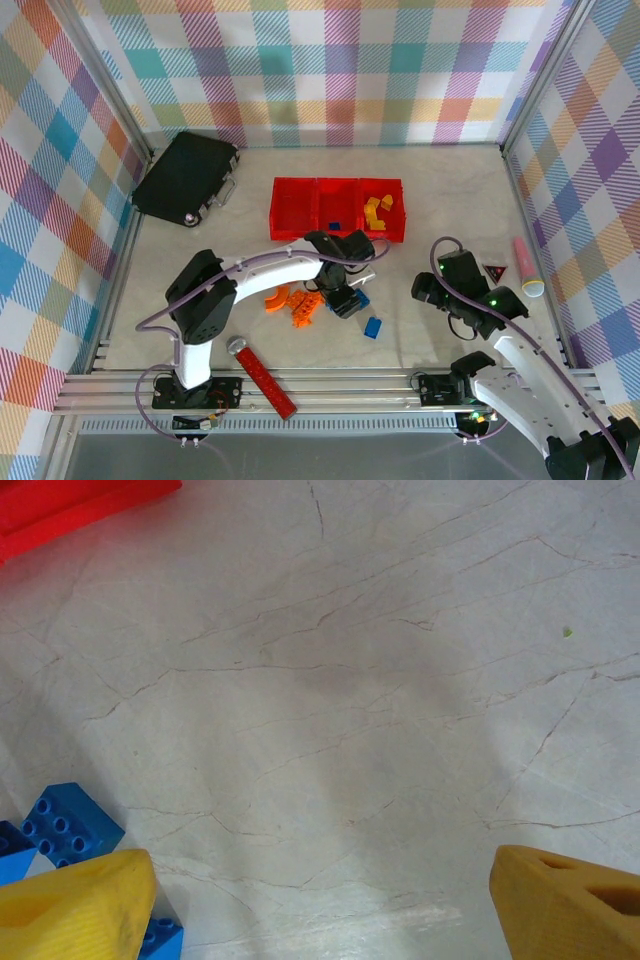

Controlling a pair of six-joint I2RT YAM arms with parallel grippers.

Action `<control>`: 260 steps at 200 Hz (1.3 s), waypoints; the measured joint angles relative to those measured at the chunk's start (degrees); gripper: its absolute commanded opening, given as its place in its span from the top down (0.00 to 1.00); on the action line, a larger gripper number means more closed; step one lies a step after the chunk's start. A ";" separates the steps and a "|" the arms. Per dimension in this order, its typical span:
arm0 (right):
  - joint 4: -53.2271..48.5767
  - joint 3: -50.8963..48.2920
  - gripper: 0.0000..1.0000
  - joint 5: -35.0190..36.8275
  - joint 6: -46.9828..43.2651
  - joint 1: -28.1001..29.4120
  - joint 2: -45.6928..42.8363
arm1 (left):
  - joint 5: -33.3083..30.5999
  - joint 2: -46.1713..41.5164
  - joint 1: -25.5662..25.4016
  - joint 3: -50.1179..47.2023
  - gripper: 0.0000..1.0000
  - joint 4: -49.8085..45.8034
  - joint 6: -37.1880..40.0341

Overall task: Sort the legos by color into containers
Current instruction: Pick up the lego from the middle-left of the table.

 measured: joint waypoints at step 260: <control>-0.37 0.00 0.13 0.28 0.20 0.00 -0.74 | -9.35 7.17 -0.48 3.65 0.75 -2.21 -5.77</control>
